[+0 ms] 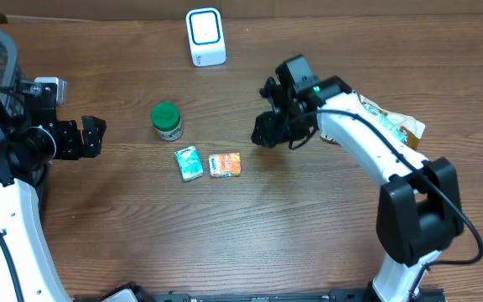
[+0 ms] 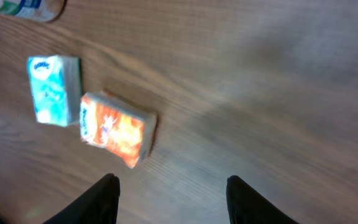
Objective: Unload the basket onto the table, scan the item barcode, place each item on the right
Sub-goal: 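Move the right gripper left toward the orange Kleenex pack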
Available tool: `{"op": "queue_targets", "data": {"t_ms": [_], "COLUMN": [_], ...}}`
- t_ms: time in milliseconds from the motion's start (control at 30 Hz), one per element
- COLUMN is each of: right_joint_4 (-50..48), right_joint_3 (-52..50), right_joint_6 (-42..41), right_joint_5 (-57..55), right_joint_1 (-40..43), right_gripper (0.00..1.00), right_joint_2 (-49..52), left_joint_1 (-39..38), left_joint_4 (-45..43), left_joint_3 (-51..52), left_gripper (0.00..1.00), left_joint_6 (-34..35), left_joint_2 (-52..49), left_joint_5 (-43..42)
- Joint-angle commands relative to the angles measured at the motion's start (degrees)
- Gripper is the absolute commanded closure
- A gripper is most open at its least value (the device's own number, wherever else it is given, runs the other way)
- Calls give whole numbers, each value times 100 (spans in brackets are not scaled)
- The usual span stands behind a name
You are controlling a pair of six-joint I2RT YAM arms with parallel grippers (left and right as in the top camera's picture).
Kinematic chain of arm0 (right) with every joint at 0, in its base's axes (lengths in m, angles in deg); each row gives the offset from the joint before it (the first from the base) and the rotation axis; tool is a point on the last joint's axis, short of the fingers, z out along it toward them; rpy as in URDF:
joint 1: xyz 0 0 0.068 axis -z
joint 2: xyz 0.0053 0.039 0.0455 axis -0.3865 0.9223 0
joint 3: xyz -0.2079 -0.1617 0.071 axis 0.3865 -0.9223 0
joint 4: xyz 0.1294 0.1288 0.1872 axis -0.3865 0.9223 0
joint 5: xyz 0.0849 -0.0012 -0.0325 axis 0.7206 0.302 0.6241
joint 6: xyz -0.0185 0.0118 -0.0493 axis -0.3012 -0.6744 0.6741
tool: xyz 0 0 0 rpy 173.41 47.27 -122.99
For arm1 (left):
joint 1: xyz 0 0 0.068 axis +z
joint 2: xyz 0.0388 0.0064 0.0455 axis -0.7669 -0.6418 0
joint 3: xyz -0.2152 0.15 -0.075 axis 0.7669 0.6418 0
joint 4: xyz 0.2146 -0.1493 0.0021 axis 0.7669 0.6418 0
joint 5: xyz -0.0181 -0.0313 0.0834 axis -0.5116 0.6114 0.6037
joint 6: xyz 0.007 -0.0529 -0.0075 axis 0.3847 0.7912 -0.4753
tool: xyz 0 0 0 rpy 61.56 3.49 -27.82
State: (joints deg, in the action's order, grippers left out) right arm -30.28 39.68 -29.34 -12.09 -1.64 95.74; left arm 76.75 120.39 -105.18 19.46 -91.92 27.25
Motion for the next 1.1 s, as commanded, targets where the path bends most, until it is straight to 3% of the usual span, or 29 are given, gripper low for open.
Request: {"op": "queue_targets", "data": {"t_ms": [0,100,267,700,1067], "right_joint_4": [35,-66,20,-568,-367], "right_joint_3": [660,699,699,699,566], "right_joint_6": [1025,1766,2455,2605,2730], "right_joint_5": [-385,-195,155,866,1043], "right_joint_1": [39,13,-79,-352,-459], "right_gripper": [47,35,32,38,45], "right_joint_2": [37,98,393,1165,1419], "left_joint_1": [31,31,31,31,31], "left_joint_4": [-11,-11,-9,-11,-9], "left_joint_3": [-9,-9,-9,-9,-9], "left_gripper": [0,0,1,0,0], "left_joint_6": [-46,-46,-46,-46,-46], "left_joint_2": [-24,-24,-24,-24,-24], "left_joint_5": [-24,-22,-24,-22,-24]}}
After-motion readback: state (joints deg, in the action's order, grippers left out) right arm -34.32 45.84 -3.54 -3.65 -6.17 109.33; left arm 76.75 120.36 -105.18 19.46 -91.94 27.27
